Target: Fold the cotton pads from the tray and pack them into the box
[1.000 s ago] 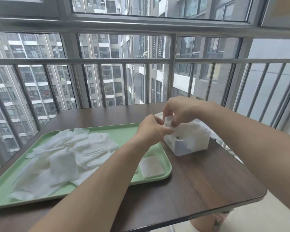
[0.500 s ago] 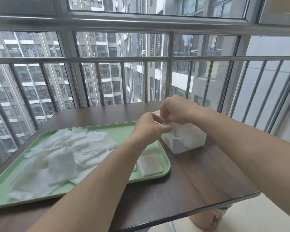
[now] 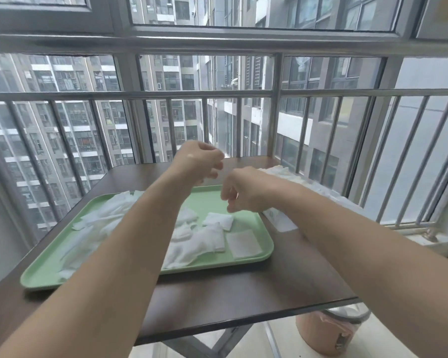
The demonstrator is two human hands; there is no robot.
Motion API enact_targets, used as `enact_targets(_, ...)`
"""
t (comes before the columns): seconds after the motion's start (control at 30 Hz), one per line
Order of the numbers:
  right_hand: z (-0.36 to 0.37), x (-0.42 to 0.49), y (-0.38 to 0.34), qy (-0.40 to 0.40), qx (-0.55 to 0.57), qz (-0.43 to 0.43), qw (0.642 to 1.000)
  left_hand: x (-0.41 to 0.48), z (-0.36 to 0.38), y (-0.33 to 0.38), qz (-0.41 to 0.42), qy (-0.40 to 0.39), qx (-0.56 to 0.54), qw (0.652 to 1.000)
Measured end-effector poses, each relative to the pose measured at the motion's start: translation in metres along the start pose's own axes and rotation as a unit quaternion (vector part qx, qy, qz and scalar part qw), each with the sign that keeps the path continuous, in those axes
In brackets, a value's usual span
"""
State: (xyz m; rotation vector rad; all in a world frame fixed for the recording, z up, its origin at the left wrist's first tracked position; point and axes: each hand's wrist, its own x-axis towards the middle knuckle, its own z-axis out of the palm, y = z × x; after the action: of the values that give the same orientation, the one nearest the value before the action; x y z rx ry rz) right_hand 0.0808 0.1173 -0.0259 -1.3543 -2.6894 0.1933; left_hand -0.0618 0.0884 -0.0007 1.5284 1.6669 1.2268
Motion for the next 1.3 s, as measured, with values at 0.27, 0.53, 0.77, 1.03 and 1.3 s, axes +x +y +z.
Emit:
enact_targets(0.27, 0.023, 0.020, -0.013, -0.064, -0.048, 0.065, 0.995, -0.024, -0.020, -0.034, 0.006, -0.129, 0.196, 0.972)
enact_targets(0.53, 0.015, 0.013, -0.014, -0.028, 0.029, 0.091, 0.995, -0.040, 0.002, -0.043, 0.091, -0.165, 0.266, 0.945)
enact_targets(0.77, -0.018, -0.009, 0.007, 0.111, 0.199, 0.086, 0.970, -0.043, 0.034, -0.045, 0.095, -0.216, 0.350, 0.907)
enact_targets(1.03, -0.021, -0.029, 0.018, 0.177, 0.283, 0.053, 0.941, -0.040, 0.040, -0.043, 0.054, -0.253, 0.336, 0.906)
enact_targets(1.3, -0.011, -0.033, 0.019, 0.197, 0.327, 0.015, 0.924, -0.047, 0.025, -0.047, 0.158, -0.213, 0.264, 0.928)
